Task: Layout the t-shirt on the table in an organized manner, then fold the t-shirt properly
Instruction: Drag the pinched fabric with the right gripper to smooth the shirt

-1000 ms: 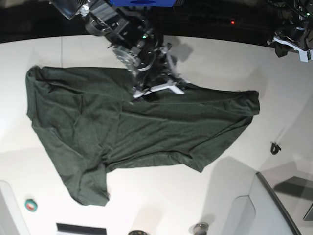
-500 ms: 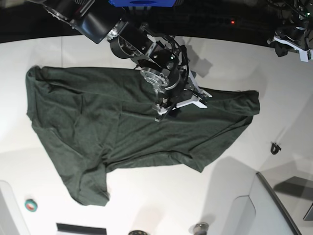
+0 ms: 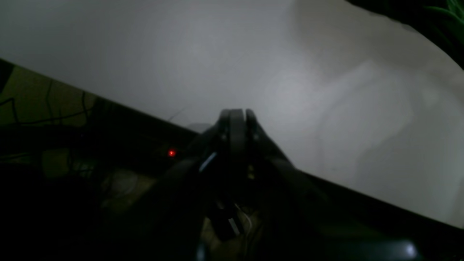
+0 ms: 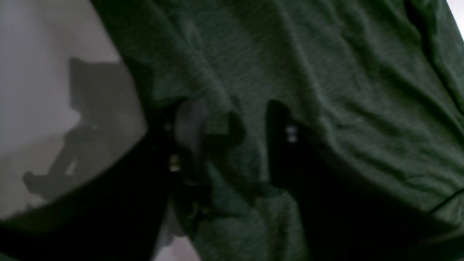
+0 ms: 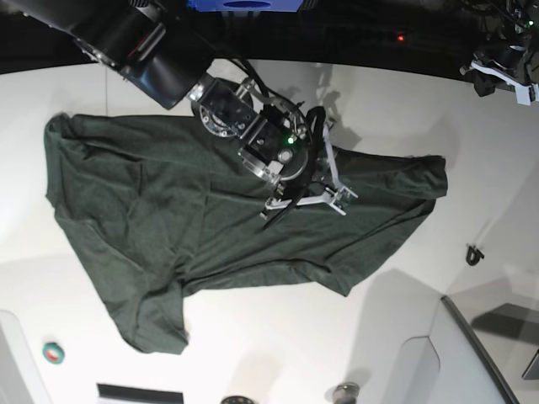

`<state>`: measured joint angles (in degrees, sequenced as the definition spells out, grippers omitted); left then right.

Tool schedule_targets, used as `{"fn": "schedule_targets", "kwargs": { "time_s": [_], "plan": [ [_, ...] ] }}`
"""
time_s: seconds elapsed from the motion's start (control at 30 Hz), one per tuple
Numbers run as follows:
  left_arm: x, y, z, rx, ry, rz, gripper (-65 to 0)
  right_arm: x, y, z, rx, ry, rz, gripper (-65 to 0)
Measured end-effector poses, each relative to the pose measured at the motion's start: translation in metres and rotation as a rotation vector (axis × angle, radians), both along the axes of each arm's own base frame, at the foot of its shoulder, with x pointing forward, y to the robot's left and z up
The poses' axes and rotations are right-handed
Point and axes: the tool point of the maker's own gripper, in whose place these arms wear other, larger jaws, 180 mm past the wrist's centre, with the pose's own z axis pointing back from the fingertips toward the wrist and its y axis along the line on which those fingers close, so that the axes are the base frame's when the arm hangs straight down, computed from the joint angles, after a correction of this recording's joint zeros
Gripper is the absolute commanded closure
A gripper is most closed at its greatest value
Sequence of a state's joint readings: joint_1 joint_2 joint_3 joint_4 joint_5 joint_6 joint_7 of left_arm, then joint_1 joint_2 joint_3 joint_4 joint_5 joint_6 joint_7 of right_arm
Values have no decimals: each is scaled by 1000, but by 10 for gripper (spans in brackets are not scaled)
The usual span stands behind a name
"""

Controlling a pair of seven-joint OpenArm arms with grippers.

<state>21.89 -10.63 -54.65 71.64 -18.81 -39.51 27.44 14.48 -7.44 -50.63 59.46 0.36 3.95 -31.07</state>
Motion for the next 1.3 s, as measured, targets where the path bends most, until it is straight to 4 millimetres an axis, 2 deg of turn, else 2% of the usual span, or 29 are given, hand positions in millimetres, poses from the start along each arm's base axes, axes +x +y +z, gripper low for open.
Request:
{"fn": "schedule_targets", "kwargs": {
  "time_s": [0.4,0.57,0.77,0.83,0.9,1.0,1.03,1.1,1.17,1.23,1.3],
  "plan": [
    [0,0,0,0,0,0,0,-1,-2,-5,7,33,-15,-153],
    [0,0,0,0,0,0,0,-1,-3,-5,6,34,-16,-51],
    [0,0,0,0,0,0,0,21,-26,-3,39,57,-148,-30],
    [0,0,0,0,0,0,0,25,-31,-3,45,62,-171,-6],
    [0,0,0,0,-1,0,0,27,-33,-3,59,73,-198,-9],
    [1,0,0,0,-3,0,0,33,-38,6,93,58,-237,-33],
    [2,0,1,0,-5,0,0,33,-38,11,105,41,-236,-72],
    [2,0,0,0,-5,0,0,25,-28,20,141,29,-218,-195],
    [2,0,0,0,-5,0,0,3,-8,18,146,63,-114,-318],
    [2,0,0,2,0,-2,0,-12,2,9,135,102,-70,-317],
    [2,0,0,2,-1,-1,0,-16,-4,-4,103,130,-66,-285]
  ]
}}
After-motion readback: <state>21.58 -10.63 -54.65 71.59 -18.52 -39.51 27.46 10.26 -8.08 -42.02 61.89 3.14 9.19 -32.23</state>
